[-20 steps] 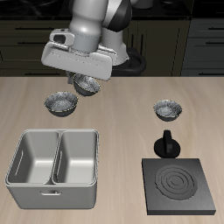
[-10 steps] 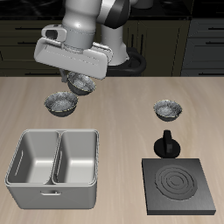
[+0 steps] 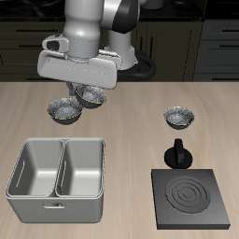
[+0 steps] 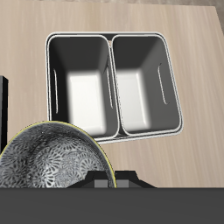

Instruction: Turn off the stove and place the smallest bowl in the left side of the drainer and the medium bowl in the right side

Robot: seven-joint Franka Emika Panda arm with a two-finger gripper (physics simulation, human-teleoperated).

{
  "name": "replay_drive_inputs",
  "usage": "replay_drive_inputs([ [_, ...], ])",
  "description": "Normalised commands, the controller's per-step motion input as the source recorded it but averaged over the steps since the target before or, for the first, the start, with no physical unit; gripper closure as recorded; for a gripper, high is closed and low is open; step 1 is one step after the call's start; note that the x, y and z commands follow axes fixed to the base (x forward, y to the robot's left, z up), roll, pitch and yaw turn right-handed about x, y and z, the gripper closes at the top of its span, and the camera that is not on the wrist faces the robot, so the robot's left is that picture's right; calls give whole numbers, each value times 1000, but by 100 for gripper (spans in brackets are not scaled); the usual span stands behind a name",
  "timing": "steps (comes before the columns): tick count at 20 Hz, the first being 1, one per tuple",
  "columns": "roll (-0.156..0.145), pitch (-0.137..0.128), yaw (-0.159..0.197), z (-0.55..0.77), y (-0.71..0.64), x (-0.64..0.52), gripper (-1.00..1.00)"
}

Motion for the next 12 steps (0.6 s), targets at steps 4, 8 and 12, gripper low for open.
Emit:
replay_drive_inputs([
  [4,-13,-38,-1,-26,28,87,100],
  [8,-41,-5,-28,-48,-18,290,100],
  [12,0,-1,23,-20,102,134,100],
])
